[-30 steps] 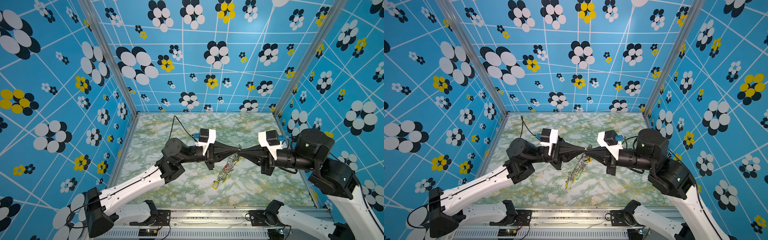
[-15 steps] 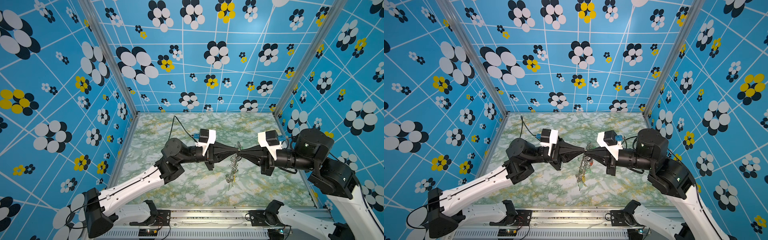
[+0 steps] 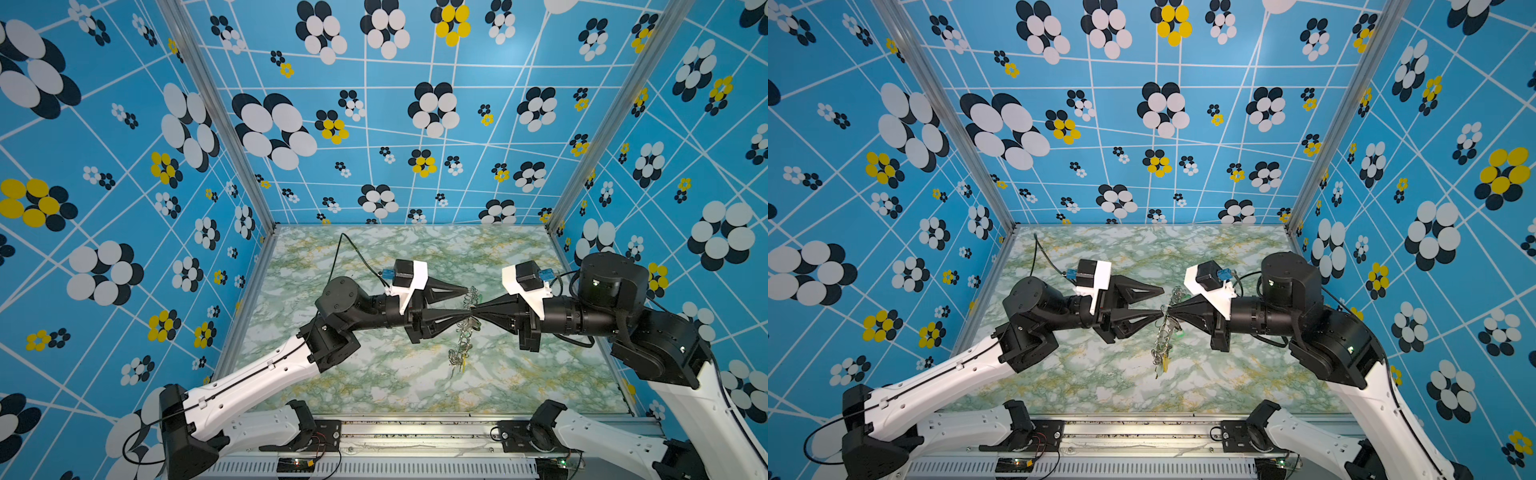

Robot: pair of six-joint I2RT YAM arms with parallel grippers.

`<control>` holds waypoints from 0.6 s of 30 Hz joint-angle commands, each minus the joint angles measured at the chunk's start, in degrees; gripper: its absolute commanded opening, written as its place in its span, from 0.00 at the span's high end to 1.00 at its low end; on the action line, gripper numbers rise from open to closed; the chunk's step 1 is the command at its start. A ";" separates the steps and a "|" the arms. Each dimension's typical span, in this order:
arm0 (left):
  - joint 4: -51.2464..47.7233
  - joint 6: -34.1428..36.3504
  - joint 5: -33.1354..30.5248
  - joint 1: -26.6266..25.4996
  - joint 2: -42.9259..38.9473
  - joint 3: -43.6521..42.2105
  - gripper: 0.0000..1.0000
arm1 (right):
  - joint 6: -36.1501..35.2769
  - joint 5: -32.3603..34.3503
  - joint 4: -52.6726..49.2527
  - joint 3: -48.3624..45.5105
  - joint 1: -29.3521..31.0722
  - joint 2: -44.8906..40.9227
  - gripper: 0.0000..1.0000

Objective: Put the keys on the keyring

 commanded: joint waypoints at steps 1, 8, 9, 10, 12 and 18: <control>-18.16 5.75 -2.23 0.00 -1.49 6.38 0.38 | -3.21 0.82 -5.99 5.01 0.25 1.37 1.00; -35.94 8.72 -5.32 0.00 -1.02 12.44 0.22 | -3.82 2.29 -10.54 5.00 0.22 3.14 1.00; -36.52 9.00 -5.30 0.00 -0.95 12.83 0.28 | -3.78 2.18 -10.70 4.77 0.25 3.32 1.00; -36.89 9.20 -5.17 0.00 -0.81 13.13 0.33 | -3.73 2.25 -10.80 4.68 0.18 3.45 1.00; -38.67 10.04 -4.66 -0.12 -0.02 14.18 0.44 | -3.58 1.96 -10.73 4.48 0.20 3.73 1.00; -41.97 11.75 -3.61 -0.79 2.70 17.26 0.56 | -3.31 1.18 -10.38 4.10 0.25 4.52 1.00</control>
